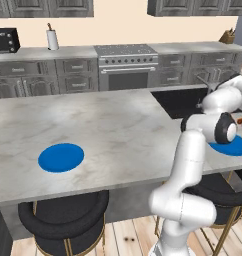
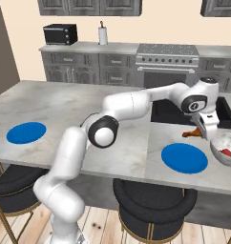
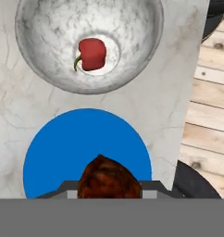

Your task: Pick the chicken drumstick and bell pepper from their plates and place them in the bowl. Then put the bowl in the fridge.

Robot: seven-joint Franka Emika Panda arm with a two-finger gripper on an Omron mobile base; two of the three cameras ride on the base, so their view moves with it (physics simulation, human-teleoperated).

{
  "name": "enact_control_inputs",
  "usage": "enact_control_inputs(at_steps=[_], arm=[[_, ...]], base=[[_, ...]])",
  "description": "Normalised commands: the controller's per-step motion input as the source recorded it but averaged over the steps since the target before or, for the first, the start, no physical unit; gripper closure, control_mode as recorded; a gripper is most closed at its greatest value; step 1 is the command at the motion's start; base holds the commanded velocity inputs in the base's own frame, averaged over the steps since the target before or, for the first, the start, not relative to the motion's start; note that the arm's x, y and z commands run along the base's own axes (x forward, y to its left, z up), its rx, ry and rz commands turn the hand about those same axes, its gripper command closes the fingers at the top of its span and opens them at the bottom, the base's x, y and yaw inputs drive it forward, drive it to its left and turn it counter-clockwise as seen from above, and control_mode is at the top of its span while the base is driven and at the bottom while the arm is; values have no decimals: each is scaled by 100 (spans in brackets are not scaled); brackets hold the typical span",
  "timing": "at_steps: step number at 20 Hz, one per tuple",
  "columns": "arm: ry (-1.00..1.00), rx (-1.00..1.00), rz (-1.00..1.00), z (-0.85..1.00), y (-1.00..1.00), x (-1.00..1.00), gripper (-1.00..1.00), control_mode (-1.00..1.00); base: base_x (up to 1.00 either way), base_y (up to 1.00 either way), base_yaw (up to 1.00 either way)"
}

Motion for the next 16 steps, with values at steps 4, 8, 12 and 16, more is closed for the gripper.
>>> enact_control_inputs(at_steps=[4, 8, 12, 16], arm=[[0, 0, -19, -12, -40, 27, 100, -100], [5, -5, -27, -5, -32, 21, 100, -100], [4, -19, -29, -1, -38, 21, 100, -100], [16, -14, -25, 0, -25, 11, 100, -100]], base=[[0, 0, 0], [0, 0, 0], [0, 0, 0], [0, 0, 0]])
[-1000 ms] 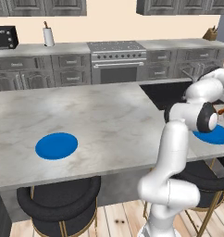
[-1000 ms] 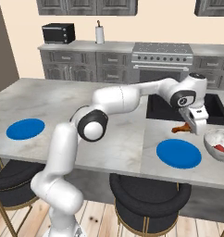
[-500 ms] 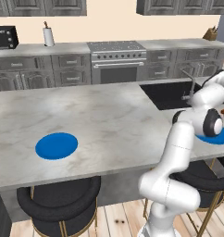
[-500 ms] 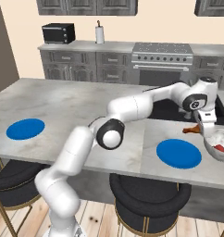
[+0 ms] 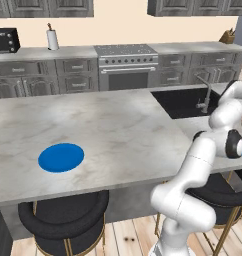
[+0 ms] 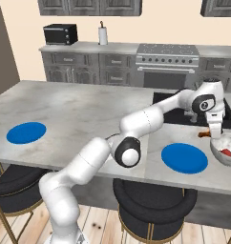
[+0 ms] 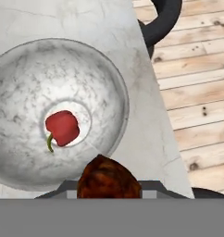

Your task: Pick the chicken drumstick and bell pepper from their plates and place them in the bowl. Then put the bowl in the fridge.

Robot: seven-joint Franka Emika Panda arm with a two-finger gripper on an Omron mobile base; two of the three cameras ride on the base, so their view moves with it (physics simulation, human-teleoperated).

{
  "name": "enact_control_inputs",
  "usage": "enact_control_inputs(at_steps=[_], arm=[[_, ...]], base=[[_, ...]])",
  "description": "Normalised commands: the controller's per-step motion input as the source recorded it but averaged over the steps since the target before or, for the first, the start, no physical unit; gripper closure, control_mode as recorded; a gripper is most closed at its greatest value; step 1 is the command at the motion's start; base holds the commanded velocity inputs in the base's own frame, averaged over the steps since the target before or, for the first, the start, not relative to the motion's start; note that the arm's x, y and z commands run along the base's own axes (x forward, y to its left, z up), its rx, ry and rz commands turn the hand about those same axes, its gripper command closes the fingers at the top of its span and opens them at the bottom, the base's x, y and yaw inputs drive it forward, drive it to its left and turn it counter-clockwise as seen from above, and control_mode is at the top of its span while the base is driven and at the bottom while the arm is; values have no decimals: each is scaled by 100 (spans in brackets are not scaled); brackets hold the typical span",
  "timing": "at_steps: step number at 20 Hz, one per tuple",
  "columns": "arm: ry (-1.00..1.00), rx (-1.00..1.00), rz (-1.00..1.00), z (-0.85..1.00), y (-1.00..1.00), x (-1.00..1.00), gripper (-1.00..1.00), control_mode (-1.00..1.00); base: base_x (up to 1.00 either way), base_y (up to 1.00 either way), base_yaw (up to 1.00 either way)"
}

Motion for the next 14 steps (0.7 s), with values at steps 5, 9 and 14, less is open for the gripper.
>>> enact_control_inputs(at_steps=[5, 9, 14], arm=[[24, 2, -20, 0, -14, 0, 100, -100], [12, 15, -11, 0, -22, 6, 100, -100], [13, 17, -5, 12, -29, 21, 100, -100]], base=[[0, 0, 0], [0, 0, 0], [0, 0, 0]])
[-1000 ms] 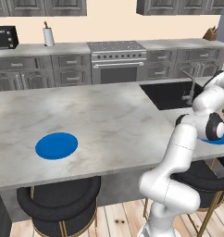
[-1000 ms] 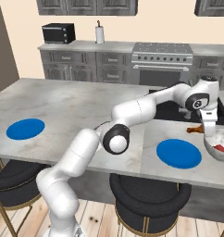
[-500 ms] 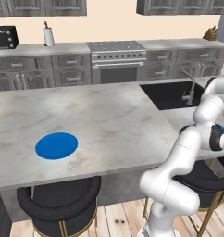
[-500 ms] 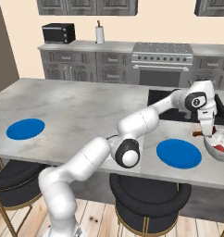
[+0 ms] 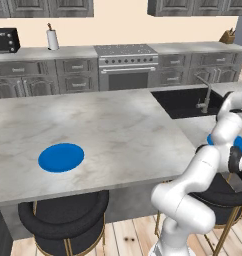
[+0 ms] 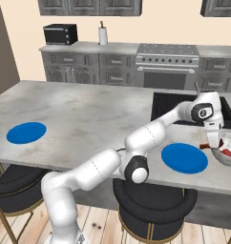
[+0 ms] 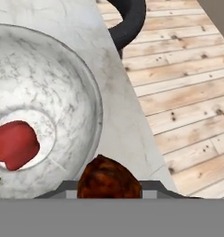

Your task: Pick the chicken drumstick and bell pepper from their plates and place them in the bowl. Then put the bowl in the fridge.

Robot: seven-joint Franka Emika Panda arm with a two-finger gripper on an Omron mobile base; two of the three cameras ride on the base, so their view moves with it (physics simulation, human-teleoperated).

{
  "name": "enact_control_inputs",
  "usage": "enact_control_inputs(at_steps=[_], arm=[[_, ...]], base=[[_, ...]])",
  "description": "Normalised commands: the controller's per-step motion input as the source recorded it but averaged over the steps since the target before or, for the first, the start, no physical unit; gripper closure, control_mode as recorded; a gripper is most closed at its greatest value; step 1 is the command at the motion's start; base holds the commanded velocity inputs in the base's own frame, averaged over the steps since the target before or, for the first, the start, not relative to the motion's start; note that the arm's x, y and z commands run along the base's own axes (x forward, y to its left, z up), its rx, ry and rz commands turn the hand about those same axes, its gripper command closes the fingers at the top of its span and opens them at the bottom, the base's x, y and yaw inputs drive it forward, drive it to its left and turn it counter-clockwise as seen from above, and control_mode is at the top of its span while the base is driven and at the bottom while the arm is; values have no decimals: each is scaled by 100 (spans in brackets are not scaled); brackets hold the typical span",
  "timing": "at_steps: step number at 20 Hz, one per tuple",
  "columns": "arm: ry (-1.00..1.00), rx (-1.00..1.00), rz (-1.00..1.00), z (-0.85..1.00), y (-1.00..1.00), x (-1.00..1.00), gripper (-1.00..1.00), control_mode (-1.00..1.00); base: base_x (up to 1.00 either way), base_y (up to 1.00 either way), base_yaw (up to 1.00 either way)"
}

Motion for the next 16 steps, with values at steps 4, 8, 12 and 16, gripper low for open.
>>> enact_control_inputs(at_steps=[4, 8, 12, 16], arm=[[10, 24, -4, 31, -28, 25, 100, -100], [9, 28, -3, 46, -25, 26, 100, -100], [6, 30, -6, 50, -25, 25, 100, -100], [0, 25, -6, 44, -27, 29, 100, -100]], base=[[0, 0, 0], [0, 0, 0], [0, 0, 0], [0, 0, 0]])
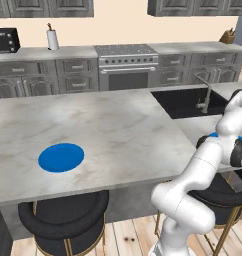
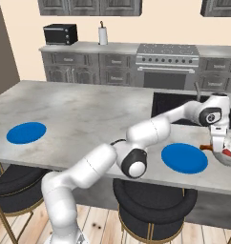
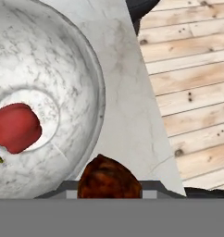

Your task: Pick the chicken drumstick and bell pepper from their plates and place them in the bowl. Then put the bowl in the fridge.

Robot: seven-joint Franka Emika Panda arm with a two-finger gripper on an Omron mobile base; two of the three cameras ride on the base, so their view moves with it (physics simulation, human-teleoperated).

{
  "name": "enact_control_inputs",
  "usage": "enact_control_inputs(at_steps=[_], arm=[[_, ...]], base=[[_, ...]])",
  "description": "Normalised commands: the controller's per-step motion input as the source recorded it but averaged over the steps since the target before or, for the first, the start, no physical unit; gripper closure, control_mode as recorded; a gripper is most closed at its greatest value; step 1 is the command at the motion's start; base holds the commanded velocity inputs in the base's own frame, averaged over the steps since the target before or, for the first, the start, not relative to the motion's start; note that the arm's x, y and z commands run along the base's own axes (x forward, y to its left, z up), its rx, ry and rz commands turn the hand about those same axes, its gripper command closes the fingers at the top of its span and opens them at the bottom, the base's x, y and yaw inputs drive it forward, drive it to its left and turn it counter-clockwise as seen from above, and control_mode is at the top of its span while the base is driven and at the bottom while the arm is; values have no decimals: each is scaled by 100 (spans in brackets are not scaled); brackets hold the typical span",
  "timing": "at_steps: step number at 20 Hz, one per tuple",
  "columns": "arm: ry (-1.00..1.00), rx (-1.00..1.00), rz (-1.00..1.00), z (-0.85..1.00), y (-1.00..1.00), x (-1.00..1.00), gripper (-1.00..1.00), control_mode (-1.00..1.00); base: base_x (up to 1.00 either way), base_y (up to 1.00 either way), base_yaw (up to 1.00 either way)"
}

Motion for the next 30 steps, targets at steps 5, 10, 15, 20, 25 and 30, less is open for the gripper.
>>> enact_control_inputs(at_steps=[5, 10, 15, 20, 25, 30], arm=[[0, 22, -13, 39, -27, 38, 100, -100], [0, 21, -16, 44, -29, 41, 100, -100], [0, 19, -15, 55, -31, 36, 100, -100], [0, 16, -15, 57, -33, 30, 100, -100], [0, 17, -14, 37, -41, 38, 100, -100], [-1, 17, -11, 29, -39, 47, 100, -100]], base=[[0, 0, 0], [0, 0, 0], [0, 0, 0], [0, 0, 0], [0, 0, 0], [0, 0, 0]])
